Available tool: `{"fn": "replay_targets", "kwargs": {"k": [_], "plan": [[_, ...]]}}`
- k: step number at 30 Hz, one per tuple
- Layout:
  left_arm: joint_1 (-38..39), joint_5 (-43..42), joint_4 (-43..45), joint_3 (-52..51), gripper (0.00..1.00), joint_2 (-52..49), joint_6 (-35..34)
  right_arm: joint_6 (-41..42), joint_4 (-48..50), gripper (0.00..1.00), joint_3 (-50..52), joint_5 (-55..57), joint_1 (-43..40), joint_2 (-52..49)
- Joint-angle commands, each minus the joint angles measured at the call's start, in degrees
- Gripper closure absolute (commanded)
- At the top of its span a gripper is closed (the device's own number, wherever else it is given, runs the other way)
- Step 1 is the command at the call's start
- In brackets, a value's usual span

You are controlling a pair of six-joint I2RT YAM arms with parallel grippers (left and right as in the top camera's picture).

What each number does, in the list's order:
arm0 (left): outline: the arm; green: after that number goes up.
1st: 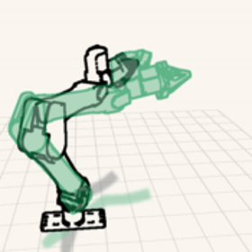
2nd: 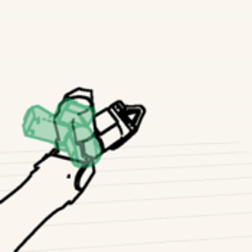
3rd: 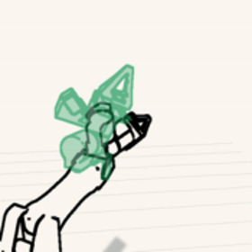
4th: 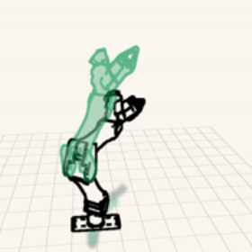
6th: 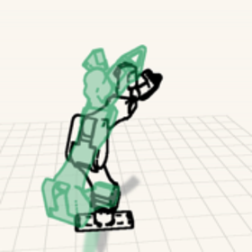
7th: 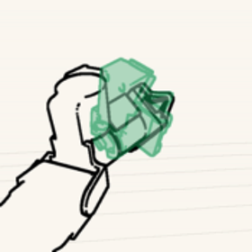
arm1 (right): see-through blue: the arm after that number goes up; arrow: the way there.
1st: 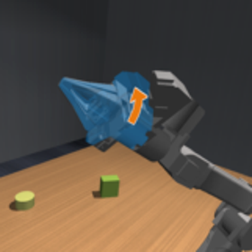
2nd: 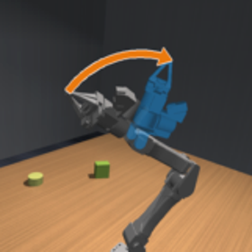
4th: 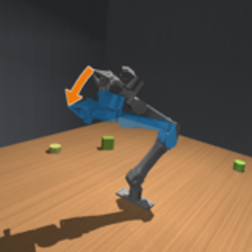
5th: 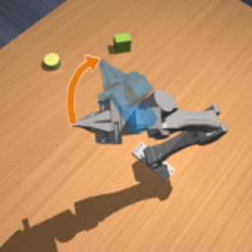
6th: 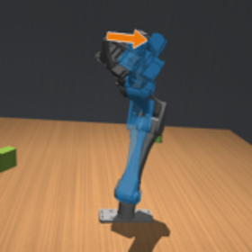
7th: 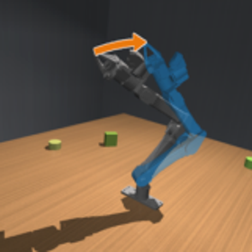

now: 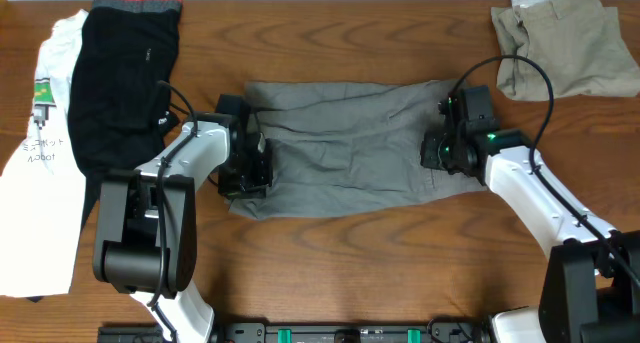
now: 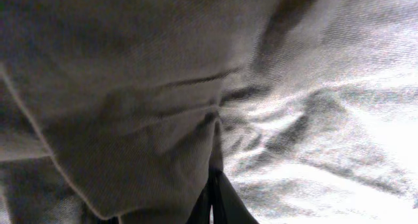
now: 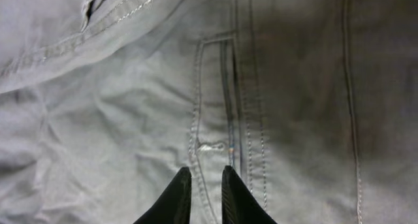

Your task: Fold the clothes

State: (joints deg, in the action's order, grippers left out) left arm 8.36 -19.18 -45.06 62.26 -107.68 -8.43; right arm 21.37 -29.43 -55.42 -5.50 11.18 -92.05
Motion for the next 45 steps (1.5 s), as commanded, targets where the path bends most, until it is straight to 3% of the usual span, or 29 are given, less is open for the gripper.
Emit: {"fn": "replay_targets", "kwargs": {"k": [1,4,7,14,16,25,29,34,38,44,45], "plan": [[0.02,4.68,-1.70,-2.71,0.94,-2.05,-1.03,3.52,2.03,0.85,2.05,2.45,0.46,-0.48],[0.02,4.68,-2.05,-1.88,0.92,2.36,-1.16,5.09,5.42,0.88,3.87,2.45,0.46,-1.53],[0.02,4.79,-1.92,-1.79,0.83,7.67,-1.09,6.75,8.26,0.90,5.25,2.43,0.48,-3.32],[0.02,5.97,4.02,-1.79,0.45,16.81,-0.63,9.97,13.84,0.96,5.62,0.42,0.48,-12.04],[0.04,5.95,6.86,-1.79,0.39,17.49,-0.63,10.34,15.54,0.97,5.62,-1.55,0.48,-14.47],[0.09,8.66,19.93,-2.36,0.38,14.16,7.63,10.78,17.03,0.96,5.62,-2.89,0.48,-18.12],[0.09,11.56,20.94,-2.36,0.38,11.65,12.02,10.78,17.07,0.96,5.62,-2.89,0.46,-18.12],[0.09,11.52,18.21,-2.34,0.50,11.39,16.79,10.75,17.07,0.94,5.62,-2.75,0.46,-18.12],[0.09,11.43,16.81,-2.34,0.71,13.18,16.76,10.75,17.05,0.93,5.62,-2.25,0.46,-18.12],[0.09,10.64,13.77,-2.36,0.94,15.74,16.79,10.75,17.09,0.93,5.62,-2.23,0.46,-18.12],[0.09,10.60,13.90,-2.40,0.94,15.50,16.74,10.75,17.09,0.93,5.62,-2.25,0.48,-18.12]]}}
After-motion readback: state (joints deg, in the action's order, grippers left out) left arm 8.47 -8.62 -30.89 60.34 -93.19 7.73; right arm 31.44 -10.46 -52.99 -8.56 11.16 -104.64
